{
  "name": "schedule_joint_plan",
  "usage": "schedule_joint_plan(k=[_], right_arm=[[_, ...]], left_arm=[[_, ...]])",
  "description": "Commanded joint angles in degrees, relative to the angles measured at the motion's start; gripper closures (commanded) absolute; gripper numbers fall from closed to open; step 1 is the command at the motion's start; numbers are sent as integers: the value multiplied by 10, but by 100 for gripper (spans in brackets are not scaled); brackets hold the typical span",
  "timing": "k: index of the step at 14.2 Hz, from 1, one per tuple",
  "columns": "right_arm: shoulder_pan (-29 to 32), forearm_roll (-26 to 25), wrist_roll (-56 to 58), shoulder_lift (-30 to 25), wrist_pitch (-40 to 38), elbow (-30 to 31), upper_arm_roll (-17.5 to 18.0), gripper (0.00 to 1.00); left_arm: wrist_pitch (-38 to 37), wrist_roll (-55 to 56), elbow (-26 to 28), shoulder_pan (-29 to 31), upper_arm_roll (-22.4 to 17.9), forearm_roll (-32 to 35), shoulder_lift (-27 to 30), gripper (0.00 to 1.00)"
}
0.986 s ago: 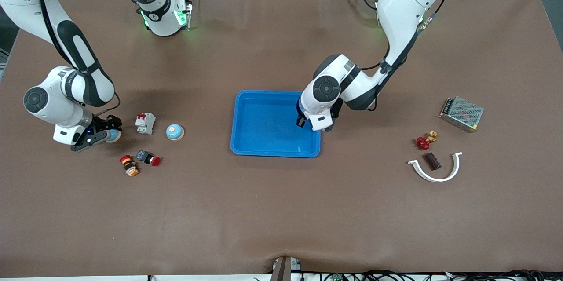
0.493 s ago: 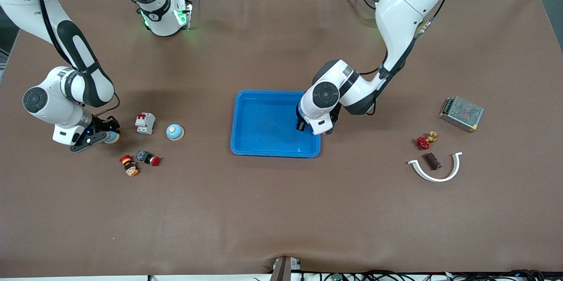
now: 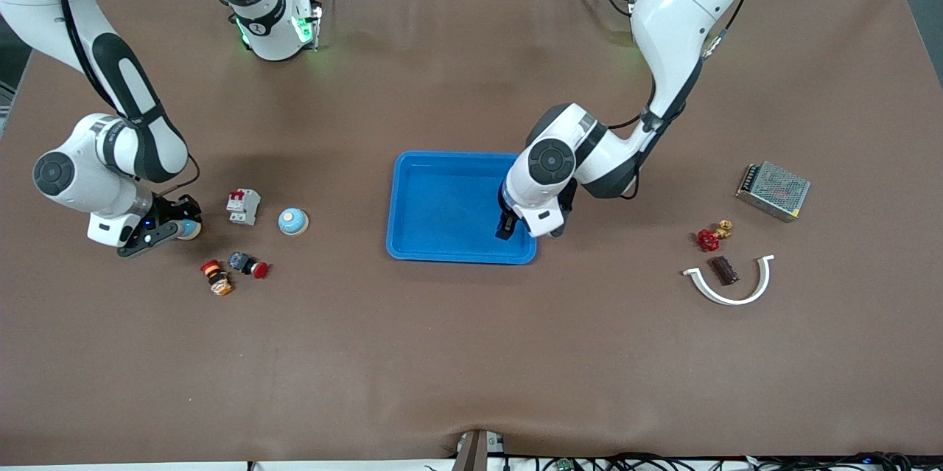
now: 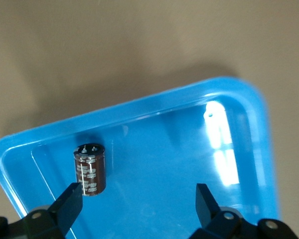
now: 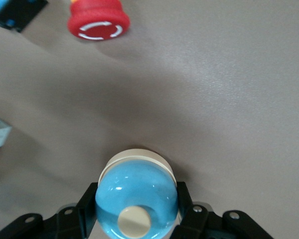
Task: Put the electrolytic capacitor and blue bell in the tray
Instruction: 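Release the capacitor in the tray while the right gripper lifts the bell, then lower the bell into the tray while the left gripper grasps another capacitor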
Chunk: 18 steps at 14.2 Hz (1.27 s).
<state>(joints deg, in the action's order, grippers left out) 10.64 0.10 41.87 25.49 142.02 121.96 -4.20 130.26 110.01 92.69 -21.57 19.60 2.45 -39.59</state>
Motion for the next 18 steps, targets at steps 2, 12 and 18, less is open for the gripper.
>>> schedule_joint_plan(k=[2, 12, 18], right_arm=[[-40, 1, -105, -61, -93, -11, 7, 76], [-258, 11, -552, -142, -212, -12, 9, 77], [-371, 78, -731, -133, -177, -24, 8, 79]], left_arm=[[-63, 5, -46, -1, -23, 12, 23, 0], [-178, -210, -48, 115, -38, 51, 70, 0], [-196, -303, -43, 193, -39, 52, 64, 0]])
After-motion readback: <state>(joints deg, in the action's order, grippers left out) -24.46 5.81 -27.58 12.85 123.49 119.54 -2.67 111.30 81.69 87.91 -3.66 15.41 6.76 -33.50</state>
